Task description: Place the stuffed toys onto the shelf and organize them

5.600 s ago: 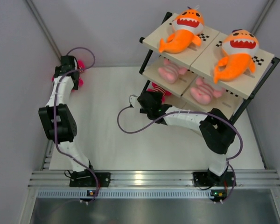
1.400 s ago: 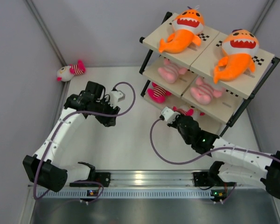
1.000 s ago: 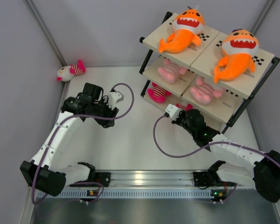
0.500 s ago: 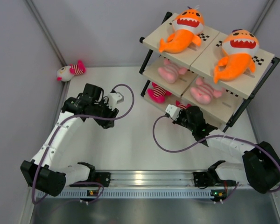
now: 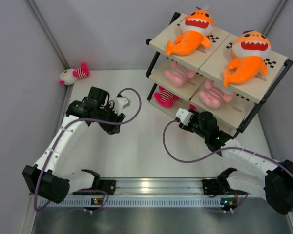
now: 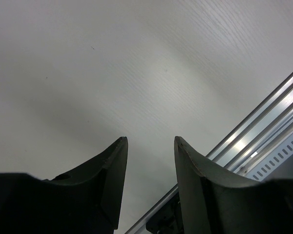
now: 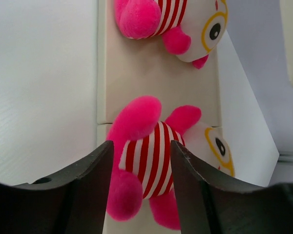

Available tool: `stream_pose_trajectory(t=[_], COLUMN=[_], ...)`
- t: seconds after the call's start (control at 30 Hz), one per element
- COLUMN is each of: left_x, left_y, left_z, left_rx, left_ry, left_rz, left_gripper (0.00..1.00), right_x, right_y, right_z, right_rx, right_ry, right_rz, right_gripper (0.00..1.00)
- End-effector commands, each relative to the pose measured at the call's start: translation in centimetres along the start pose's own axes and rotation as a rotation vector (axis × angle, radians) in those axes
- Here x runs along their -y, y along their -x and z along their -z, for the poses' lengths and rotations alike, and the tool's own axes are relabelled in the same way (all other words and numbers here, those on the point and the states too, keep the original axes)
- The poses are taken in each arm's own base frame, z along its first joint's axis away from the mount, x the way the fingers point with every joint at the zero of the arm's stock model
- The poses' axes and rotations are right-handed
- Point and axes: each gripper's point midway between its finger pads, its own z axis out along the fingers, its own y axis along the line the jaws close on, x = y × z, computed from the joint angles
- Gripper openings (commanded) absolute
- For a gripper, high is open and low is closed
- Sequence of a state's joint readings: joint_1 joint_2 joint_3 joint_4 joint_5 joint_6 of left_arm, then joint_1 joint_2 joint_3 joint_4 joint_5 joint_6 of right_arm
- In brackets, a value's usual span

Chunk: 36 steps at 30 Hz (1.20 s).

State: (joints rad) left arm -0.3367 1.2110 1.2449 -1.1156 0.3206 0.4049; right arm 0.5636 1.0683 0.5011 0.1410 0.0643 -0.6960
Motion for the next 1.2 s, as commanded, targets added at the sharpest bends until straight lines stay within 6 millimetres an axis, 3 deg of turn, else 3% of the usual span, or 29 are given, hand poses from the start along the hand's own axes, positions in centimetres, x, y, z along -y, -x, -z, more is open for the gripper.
stream_pose_trajectory(t=[0.0,0.13,0.23,0.27,0.33,0.37,0.4,0.43,0.47,0.5,0.53,0.57,0.6,0.63,0.67,0.7,0.73,0.77,0.8,0.87,0.9,0.93,1.0,1.03,1.17], left_x=[0.1,-0.8,-3.1,-4.2,-7.9,-9.6,-11.1,-13.0,-14.5,-15.7,-17.7,-19.5,-20.9,-23.7,-25.4,-27.7,-30.4,-31.9,-34.0,-36.3,-37.5,-39.1,-41.3,-42.5,-46.3], left_y=[0.1,0.1,1.7,3.5,5.4,6.5,9.2,10.1,10.8,12.2,12.9,12.8,13.0,13.5,13.3,12.3,12.2,11.7,10.0,9.9,8.7,7.4,7.3,6.2,6.5], left_z=[-0.4,-1.0,-1.1,-0.3,-0.1,0.7,2.1,2.9,2.2,2.7,3.1,1.3,1.3,3.1,2.7,1.0,2.4,2.2,0.1,0.2,-1.9,-1.6,-1.3,-3.2,-3.6], left_rx=[-0.004,-0.037,-0.026,0.011,0.021,0.038,0.122,0.143,0.148,0.202,0.245,0.216,0.233,0.270,0.276,0.241,0.268,0.256,0.186,0.186,0.131,0.119,0.145,0.118,0.177], left_ry=[-0.017,0.010,0.110,0.163,0.334,0.420,0.493,0.584,0.616,0.650,0.688,0.692,0.711,0.758,0.777,0.796,0.847,0.881,0.919,0.974,0.995,1.020,1.058,1.058,1.161], left_rz=[0.004,0.036,0.068,0.069,0.131,0.154,0.198,0.234,0.267,0.321,0.364,0.401,0.461,0.505,0.564,0.613,0.649,0.667,0.684,0.690,0.692,0.718,0.731,0.741,0.684], left_gripper=[0.49,0.49,0.48,0.48,0.48,0.48,0.48,0.48,0.50,0.51,0.51,0.51,0.51,0.51,0.51,0.51,0.51,0.51,0.51,0.52,0.52,0.54,0.54,0.55,0.62], right_x=[1.3,1.1,1.2,1.2,1.3,1.4,1.8,1.6,1.2,1.4,1.1,1.0,1.1,0.9,0.8,0.8,0.5,0.4,0.3,-0.1,-0.5,-0.6,-1.4,-1.3,-2.0], right_y=[2.6,3.8,5.2,5.6,7.0,7.5,8.3,9.1,9.1,9.7,10.2,10.4,10.9,11.2,11.4,11.7,11.9,12.2,12.3,12.7,12.9,12.9,13.0,12.9,12.5], right_z=[0.8,1.1,1.6,1.8,2.3,2.6,3.0,3.3,3.5,3.8,3.9,4.1,4.3,4.5,4.6,4.9,5.0,5.1,5.2,5.4,5.4,5.5,5.5,5.5,5.8], right_rx=[0.037,0.047,0.081,0.093,0.131,0.147,0.168,0.190,0.183,0.200,0.207,0.208,0.218,0.222,0.223,0.227,0.233,0.240,0.246,0.259,0.267,0.262,0.261,0.253,0.231], right_ry=[-0.019,-0.001,0.004,0.006,0.008,0.005,-0.004,0.002,0.016,0.013,0.021,0.025,0.022,0.029,0.032,0.032,0.039,0.040,0.041,0.051,0.061,0.056,0.067,0.052,0.035], right_rz=[0.003,0.014,0.004,-0.001,-0.005,-0.007,-0.013,-0.013,-0.010,-0.011,-0.006,-0.003,-0.003,0.000,0.003,0.003,0.008,0.009,0.010,0.016,0.019,0.009,0.013,0.009,0.021], right_gripper=[0.52,0.56,0.56,0.56,0.56,0.57,0.57,0.57,0.57,0.59,0.60,0.60,0.61,0.61,0.62,0.63,0.64,0.64,0.64,0.64,0.64,0.64,0.64,0.64,0.64])
